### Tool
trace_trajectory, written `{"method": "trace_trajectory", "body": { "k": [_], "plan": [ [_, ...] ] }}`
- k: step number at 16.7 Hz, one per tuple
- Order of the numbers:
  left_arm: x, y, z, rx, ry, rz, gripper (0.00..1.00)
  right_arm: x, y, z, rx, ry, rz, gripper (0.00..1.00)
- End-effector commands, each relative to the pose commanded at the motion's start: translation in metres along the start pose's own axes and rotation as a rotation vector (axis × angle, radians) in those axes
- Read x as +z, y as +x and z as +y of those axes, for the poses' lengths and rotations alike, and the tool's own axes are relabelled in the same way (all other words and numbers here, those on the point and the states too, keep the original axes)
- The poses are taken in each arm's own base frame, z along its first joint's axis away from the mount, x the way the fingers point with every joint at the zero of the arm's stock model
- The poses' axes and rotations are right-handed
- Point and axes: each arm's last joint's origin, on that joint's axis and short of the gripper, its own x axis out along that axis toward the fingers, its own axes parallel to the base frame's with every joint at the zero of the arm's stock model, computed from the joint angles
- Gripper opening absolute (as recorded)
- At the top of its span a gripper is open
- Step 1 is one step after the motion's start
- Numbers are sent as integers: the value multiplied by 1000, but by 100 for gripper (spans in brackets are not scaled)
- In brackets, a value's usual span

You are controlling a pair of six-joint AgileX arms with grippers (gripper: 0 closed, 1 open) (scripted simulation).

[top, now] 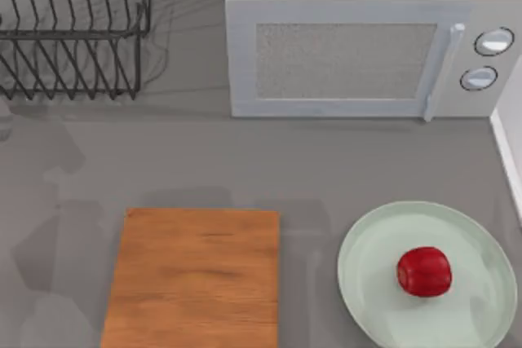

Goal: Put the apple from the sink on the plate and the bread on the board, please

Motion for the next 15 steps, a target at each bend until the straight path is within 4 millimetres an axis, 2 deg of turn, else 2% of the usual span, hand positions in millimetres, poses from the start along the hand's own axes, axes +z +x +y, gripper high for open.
{"method": "trace_trajectory", "body": {
  "k": [3,7,11,15],
  "plan": [
    [14,2,-4,-5,-46,4,0,0,0,0,0,0,0,100],
    [50,8,-21,-16,-175,16,0,0,0,0,0,0,0,100],
    [92,18,-55,-29,-377,45,0,0,0,0,0,0,0,100],
    [127,28,-100,-22,-622,68,0,0,0,0,0,0,0,100]
  ]
}}
